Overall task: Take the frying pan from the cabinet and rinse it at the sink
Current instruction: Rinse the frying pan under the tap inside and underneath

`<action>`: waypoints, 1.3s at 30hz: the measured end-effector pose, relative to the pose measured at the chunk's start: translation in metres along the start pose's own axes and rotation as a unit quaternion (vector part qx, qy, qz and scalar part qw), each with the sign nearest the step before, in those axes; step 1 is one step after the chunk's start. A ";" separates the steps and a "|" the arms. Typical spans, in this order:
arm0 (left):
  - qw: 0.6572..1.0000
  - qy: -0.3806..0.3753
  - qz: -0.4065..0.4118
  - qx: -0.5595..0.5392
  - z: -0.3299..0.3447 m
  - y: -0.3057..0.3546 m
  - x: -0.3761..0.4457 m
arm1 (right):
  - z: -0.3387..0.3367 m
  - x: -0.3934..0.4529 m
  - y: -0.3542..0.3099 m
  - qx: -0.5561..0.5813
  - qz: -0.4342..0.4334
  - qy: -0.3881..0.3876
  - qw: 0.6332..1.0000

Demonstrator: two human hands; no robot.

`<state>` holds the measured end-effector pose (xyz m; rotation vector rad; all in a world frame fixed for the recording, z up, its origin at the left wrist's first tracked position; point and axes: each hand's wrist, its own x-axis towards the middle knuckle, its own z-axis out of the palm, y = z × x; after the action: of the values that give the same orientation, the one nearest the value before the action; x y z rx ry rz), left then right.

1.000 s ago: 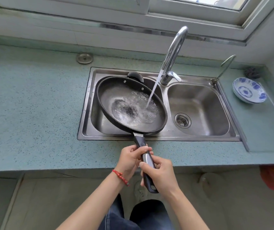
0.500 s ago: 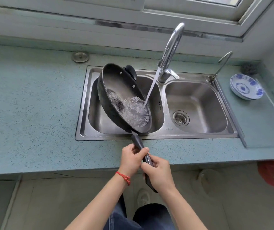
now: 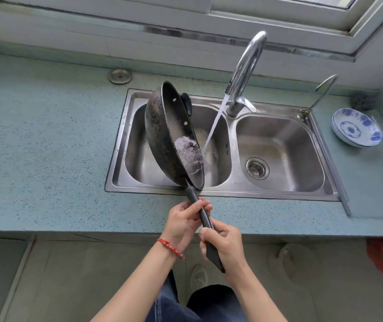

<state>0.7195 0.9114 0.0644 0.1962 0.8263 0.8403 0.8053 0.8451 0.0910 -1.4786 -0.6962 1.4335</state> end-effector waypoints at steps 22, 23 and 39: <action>0.947 0.099 0.195 0.234 0.018 -0.008 0.003 | -0.020 0.006 -0.016 -0.101 0.013 -0.020 0.995; 0.948 0.098 0.194 0.231 0.018 -0.007 0.002 | -0.018 0.005 -0.015 -0.081 0.013 -0.025 0.996; 0.992 0.011 0.093 0.081 0.025 -0.004 0.004 | -0.025 0.005 -0.022 0.060 0.069 -0.065 0.994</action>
<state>0.7411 0.9155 0.0775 0.4122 0.9073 0.9521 0.8350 0.8530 0.1056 -1.3710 -0.5844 1.6608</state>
